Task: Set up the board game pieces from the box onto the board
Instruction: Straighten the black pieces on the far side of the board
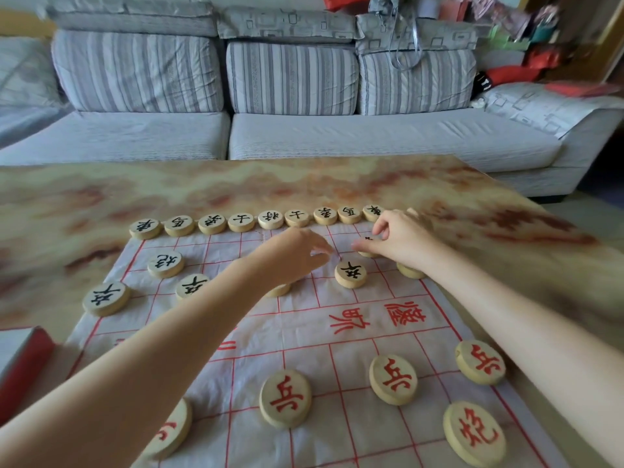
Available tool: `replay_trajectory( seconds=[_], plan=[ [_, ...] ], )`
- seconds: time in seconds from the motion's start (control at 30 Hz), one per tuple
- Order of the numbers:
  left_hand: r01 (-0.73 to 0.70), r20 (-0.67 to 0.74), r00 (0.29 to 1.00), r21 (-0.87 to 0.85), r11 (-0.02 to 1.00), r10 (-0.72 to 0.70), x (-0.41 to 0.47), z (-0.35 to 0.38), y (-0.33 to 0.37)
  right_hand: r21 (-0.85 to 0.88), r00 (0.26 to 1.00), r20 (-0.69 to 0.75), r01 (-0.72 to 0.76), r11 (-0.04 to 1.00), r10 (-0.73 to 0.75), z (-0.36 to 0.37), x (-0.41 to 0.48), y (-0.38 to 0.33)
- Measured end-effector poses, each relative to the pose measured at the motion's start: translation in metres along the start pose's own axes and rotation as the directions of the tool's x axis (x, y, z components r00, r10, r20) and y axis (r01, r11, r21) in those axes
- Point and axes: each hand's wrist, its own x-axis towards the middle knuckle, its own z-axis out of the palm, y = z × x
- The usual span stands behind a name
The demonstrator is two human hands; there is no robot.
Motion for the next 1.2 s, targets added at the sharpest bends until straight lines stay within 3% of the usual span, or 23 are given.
replay_trajectory(
  seconds=[0.2,0.37,0.57,0.67,0.87,1.07,1.2],
  plan=[
    [0.096,0.055,0.993,0.098,0.991,-0.102,-0.015,0.004,0.003,-0.102,0.996,0.025,-0.082,0.991,0.085,0.002,-0.002,-0.014],
    [0.093,0.042,0.994,0.095,0.991,-0.097,-0.017,0.007,0.003,-0.040,0.995,0.040,-0.090,0.995,0.092,-0.001,-0.005,-0.015],
    [0.127,0.081,0.988,0.087,0.988,-0.134,-0.011,0.005,-0.001,0.229,0.977,0.200,-0.125,0.965,0.079,-0.001,0.000,-0.002],
    [0.122,0.074,0.989,0.071,0.990,-0.127,-0.010,0.007,-0.004,0.364,0.975,0.194,-0.172,0.916,0.106,0.000,0.003,0.005],
    [0.097,0.044,0.994,0.056,0.994,-0.100,-0.012,0.011,-0.006,0.173,0.972,0.146,-0.207,0.963,0.183,0.013,0.002,0.008],
    [0.075,0.024,0.997,0.055,0.996,-0.076,-0.013,0.010,-0.006,0.328,0.971,0.232,-0.142,0.934,0.066,0.009,0.005,0.011],
    [0.089,0.000,0.996,0.031,0.996,-0.089,-0.015,0.012,-0.007,0.296,0.980,0.192,-0.117,0.948,0.061,0.004,0.004,0.012]
  ],
)
